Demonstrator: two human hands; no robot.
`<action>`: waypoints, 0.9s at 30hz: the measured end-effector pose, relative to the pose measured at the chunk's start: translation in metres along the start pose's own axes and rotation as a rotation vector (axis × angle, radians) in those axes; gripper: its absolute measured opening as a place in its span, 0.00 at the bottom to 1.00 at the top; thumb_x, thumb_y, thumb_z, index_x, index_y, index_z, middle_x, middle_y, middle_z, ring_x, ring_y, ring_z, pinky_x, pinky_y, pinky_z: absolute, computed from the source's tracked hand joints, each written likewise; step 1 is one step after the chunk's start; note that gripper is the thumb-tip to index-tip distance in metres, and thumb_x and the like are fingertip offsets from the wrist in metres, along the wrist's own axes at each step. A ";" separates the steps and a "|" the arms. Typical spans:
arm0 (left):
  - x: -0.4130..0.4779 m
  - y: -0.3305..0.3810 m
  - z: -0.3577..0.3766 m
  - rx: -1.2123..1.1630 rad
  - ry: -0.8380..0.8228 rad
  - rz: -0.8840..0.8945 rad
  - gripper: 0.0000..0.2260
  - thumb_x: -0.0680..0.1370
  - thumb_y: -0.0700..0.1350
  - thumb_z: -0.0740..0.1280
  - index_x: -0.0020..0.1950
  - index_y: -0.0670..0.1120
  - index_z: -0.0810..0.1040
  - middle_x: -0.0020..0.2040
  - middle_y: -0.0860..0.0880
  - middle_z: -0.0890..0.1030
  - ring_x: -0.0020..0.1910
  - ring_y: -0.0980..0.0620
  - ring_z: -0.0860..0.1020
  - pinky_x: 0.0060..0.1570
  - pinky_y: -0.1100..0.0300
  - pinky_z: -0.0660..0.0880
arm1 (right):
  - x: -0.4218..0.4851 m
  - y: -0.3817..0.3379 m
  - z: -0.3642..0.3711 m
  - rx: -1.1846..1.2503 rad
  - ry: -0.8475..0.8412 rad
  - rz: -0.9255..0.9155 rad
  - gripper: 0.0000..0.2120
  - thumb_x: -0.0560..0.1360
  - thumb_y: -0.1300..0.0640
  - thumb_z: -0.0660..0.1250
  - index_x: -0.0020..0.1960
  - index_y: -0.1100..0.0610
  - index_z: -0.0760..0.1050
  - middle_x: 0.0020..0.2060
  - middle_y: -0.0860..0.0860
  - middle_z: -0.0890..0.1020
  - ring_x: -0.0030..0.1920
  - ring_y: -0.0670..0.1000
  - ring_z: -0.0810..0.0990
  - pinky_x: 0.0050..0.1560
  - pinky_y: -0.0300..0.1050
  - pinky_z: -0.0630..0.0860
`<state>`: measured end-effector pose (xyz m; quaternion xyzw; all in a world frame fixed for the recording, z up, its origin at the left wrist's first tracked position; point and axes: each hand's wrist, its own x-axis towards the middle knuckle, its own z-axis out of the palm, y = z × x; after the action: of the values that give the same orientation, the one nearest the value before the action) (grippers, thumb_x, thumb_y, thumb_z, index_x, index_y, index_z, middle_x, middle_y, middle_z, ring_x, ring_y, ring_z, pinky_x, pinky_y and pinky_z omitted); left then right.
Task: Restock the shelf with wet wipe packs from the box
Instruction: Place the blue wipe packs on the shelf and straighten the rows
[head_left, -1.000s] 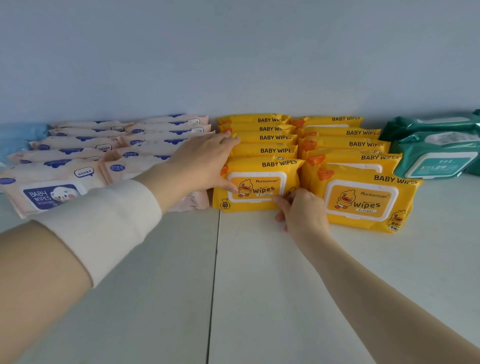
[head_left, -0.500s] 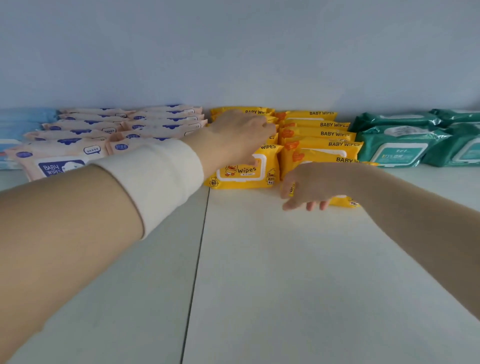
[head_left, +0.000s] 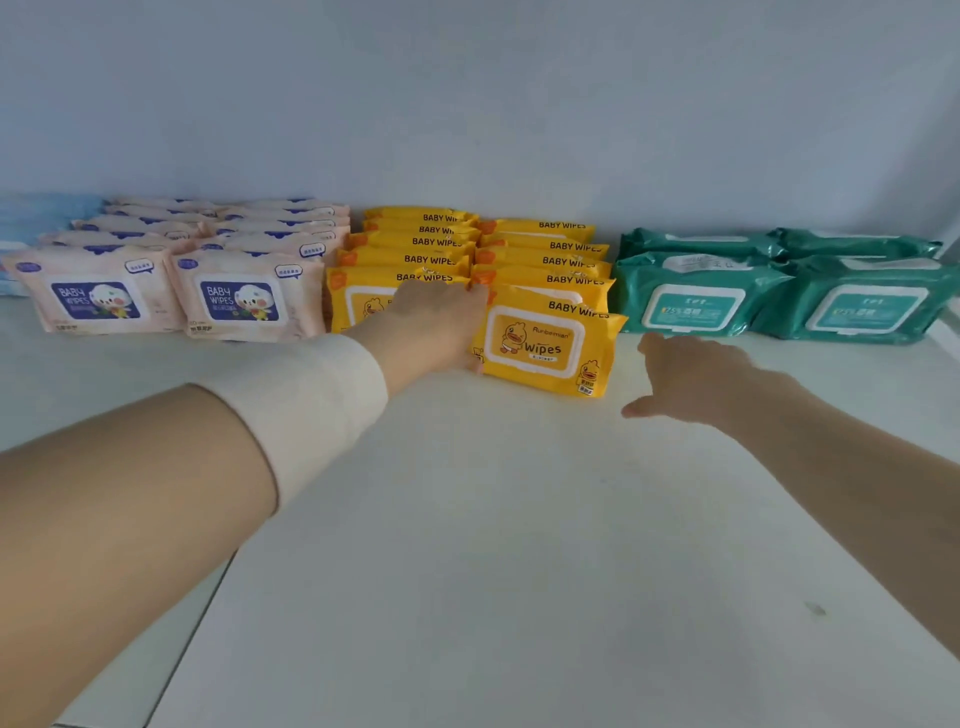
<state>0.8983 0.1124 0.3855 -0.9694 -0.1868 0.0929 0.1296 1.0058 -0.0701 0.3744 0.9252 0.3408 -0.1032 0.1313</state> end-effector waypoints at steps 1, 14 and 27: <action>0.003 -0.001 0.003 -0.067 0.097 -0.009 0.33 0.71 0.57 0.71 0.70 0.45 0.62 0.66 0.45 0.71 0.66 0.44 0.70 0.52 0.51 0.72 | 0.003 -0.003 0.008 0.134 0.078 0.017 0.40 0.70 0.41 0.69 0.73 0.59 0.57 0.62 0.55 0.74 0.62 0.57 0.75 0.56 0.50 0.73; 0.053 -0.005 0.032 -0.120 0.261 0.092 0.47 0.68 0.58 0.72 0.77 0.48 0.49 0.77 0.45 0.54 0.76 0.46 0.56 0.73 0.54 0.55 | 0.069 -0.038 0.045 0.748 0.385 0.134 0.29 0.71 0.48 0.70 0.66 0.59 0.64 0.62 0.55 0.73 0.63 0.56 0.72 0.58 0.49 0.71; 0.072 -0.030 0.017 -0.159 0.157 0.152 0.49 0.67 0.61 0.71 0.78 0.46 0.46 0.79 0.48 0.47 0.77 0.50 0.50 0.74 0.56 0.51 | 0.089 -0.029 0.044 0.950 0.345 0.120 0.28 0.69 0.44 0.71 0.64 0.57 0.71 0.58 0.55 0.79 0.58 0.57 0.77 0.57 0.54 0.75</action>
<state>0.9498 0.1704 0.3686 -0.9922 -0.1091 0.0109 0.0590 1.0485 -0.0084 0.3028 0.9042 0.2194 -0.0847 -0.3565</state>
